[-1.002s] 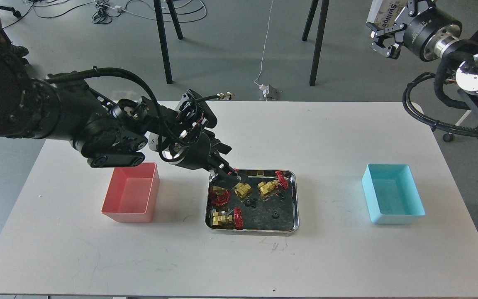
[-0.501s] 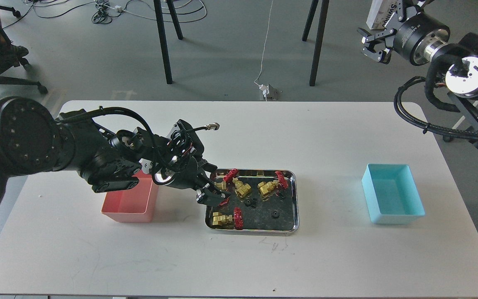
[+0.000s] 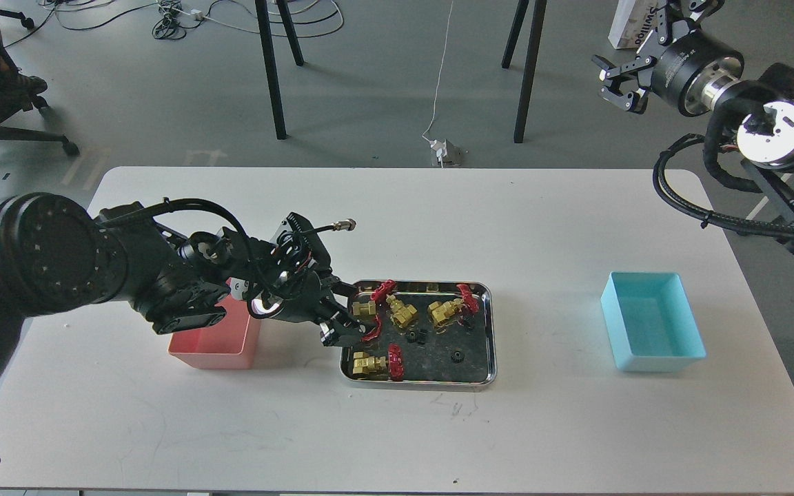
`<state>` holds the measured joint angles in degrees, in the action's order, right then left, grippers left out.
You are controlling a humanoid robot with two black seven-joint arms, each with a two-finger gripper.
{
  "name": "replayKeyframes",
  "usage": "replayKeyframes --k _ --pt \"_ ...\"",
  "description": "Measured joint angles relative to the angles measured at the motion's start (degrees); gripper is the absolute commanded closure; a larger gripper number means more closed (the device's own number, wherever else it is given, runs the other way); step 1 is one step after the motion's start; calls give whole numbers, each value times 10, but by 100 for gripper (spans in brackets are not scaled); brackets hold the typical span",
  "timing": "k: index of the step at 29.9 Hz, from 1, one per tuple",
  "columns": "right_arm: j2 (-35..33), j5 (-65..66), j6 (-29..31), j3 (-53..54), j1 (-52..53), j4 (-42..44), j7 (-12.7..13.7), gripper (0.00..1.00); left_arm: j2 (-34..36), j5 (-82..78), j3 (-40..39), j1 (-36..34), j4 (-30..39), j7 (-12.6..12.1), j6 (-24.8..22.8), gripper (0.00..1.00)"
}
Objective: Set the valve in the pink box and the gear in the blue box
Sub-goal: 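Lower the left gripper onto a brass valve with red handle and grasp, then lift the valve and carry it with the left gripper to the pink box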
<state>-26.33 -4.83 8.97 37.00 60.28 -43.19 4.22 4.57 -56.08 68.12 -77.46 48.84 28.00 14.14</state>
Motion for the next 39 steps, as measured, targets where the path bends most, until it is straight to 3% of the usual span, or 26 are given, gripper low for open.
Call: replayKeyframes --k 24,39 --pt "0 0 0 1 -15 1 -1 0 -1 -35 -4 0 -3 0 0 82" --pt "0 1 0 4 -23 1 -1 0 7 -35 -19 -4 2 0 11 89"
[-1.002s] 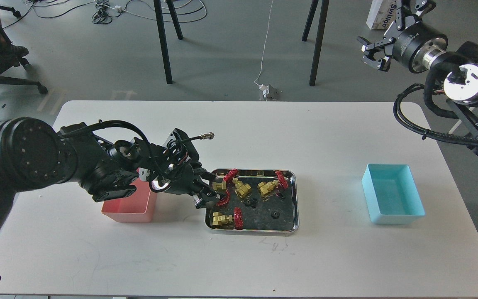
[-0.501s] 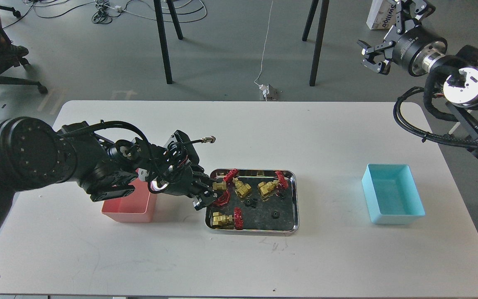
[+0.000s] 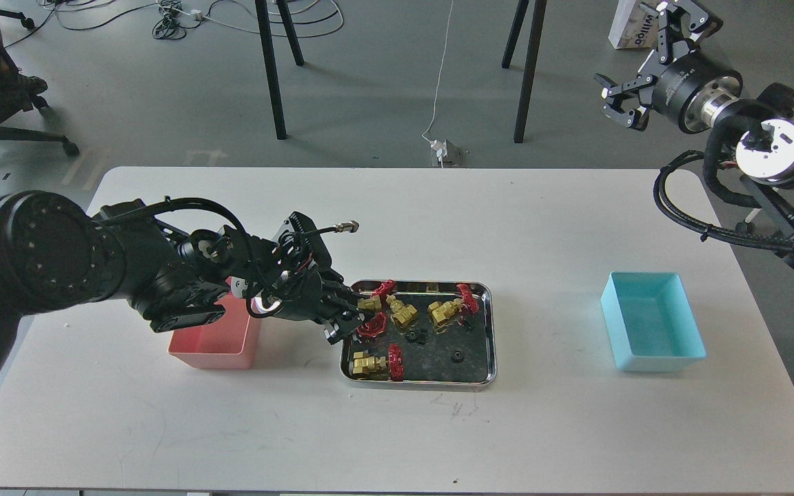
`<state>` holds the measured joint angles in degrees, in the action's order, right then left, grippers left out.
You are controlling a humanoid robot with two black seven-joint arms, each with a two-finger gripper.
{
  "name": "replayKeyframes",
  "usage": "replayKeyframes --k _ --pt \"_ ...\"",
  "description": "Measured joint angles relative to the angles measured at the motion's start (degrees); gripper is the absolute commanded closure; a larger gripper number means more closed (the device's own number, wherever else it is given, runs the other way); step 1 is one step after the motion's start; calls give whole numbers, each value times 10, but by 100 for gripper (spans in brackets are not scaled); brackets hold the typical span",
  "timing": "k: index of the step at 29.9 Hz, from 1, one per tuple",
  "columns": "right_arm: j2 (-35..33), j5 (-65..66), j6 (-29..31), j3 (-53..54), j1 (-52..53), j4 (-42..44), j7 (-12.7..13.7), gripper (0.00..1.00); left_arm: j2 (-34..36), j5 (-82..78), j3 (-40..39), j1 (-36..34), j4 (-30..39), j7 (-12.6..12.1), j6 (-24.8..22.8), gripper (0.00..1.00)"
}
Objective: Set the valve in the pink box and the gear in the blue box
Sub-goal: 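Lift the valve and carry it with the left gripper to the pink box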
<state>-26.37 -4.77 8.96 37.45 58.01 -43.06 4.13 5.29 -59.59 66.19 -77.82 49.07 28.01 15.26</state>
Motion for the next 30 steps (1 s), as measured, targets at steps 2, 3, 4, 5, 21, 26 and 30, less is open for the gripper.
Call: replayKeyframes --k 2,3,4,5,21,26,30 --pt "0 0 0 0 0 0 0 0 7 0 -8 -2 2 0 0 89" --pt "0 0 0 0 0 1 0 0 10 0 -9 -3 3 0 0 89" --pt "0 0 0 0 0 1 0 0 13 0 -10 -4 5 0 0 89" --pt "0 0 0 0 0 1 0 0 16 -1 -11 -5 7 0 0 89" --pt "4 0 -26 3 6 0 1 0 132 -7 -61 -90 143 0 0 89" --pt "8 -1 -76 -1 70 -3 13 0 246 -30 -143 -105 202 0 0 89" --pt "28 1 -90 -6 110 5 30 0 329 -51 -176 -97 223 0 1 89"
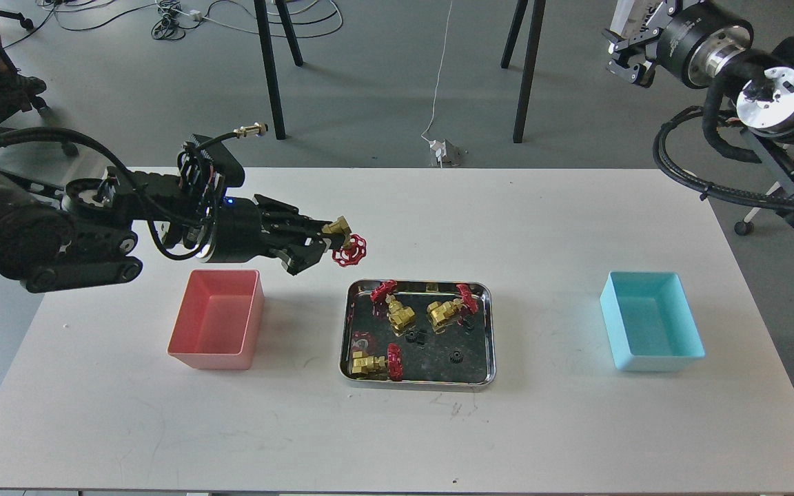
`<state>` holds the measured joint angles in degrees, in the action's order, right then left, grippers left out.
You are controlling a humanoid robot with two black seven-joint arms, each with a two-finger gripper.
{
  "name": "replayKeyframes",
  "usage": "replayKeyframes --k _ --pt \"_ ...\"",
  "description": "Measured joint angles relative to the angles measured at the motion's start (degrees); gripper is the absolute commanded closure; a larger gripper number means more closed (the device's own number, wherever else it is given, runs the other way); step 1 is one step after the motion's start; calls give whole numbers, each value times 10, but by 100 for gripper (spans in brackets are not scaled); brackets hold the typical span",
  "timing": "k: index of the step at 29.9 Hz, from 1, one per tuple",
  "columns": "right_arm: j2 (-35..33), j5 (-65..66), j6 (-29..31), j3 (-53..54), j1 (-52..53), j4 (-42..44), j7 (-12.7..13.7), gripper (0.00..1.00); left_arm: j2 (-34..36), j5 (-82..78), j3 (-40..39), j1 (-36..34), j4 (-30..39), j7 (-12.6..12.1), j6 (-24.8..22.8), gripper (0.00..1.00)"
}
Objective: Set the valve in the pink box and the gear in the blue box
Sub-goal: 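Lift the valve and carry it with the left gripper to the pink box, then lower the valve into the pink box and open the left gripper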
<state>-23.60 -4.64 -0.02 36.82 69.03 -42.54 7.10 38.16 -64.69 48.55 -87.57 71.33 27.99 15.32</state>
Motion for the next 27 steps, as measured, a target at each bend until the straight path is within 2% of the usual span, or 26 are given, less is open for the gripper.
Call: replayKeyframes --k 5,11,18,27 --pt "24 0 -41 -1 24 27 21 0 80 -35 -9 43 7 0 18 89" --pt "28 -1 -49 -1 15 37 24 0 133 -63 -43 124 -2 0 32 89" --pt "19 -1 -49 2 -11 37 24 0 142 -93 -104 217 -37 0 32 89" --pt "-5 -2 -45 8 -38 35 25 0 123 -96 -111 266 -95 0 32 89"
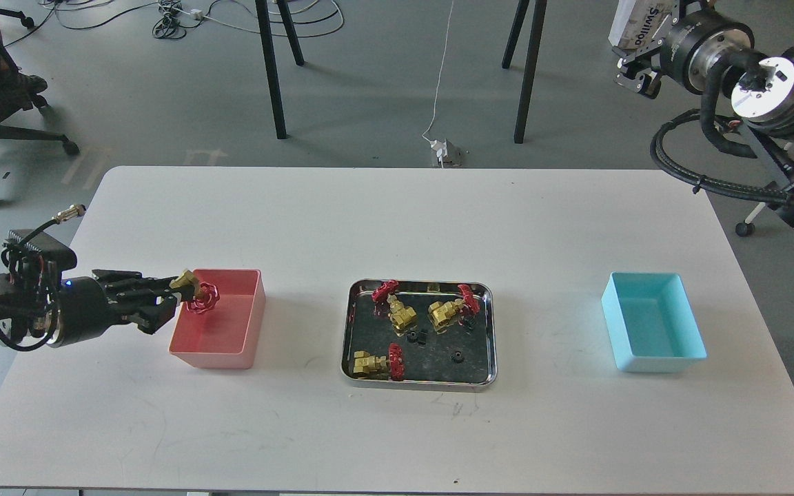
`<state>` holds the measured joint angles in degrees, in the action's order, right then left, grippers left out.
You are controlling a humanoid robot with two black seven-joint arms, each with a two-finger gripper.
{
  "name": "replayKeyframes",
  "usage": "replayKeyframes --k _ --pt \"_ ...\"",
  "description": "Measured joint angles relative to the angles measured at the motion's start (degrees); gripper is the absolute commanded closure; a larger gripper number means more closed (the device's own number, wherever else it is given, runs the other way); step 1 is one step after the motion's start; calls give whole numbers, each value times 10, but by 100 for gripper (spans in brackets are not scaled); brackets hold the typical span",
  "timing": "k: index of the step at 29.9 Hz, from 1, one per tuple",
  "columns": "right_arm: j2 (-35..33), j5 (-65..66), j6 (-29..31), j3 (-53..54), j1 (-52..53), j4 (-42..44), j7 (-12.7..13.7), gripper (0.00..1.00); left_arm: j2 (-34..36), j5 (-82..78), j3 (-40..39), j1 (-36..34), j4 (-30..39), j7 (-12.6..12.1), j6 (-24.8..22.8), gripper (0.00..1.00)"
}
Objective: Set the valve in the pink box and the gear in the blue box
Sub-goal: 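Lower the valve into the pink box and open the left gripper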
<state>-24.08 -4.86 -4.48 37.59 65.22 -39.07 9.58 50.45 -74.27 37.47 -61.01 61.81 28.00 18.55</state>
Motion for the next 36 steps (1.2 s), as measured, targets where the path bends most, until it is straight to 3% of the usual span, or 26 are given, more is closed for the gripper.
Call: replayKeyframes --k 27,36 --pt "-8 -1 0 3 -24 -5 -1 0 -55 -3 9 18 -31 0 -1 85" --pt "-8 -2 0 3 -28 -5 -1 0 -55 -4 9 21 -32 0 -1 71"
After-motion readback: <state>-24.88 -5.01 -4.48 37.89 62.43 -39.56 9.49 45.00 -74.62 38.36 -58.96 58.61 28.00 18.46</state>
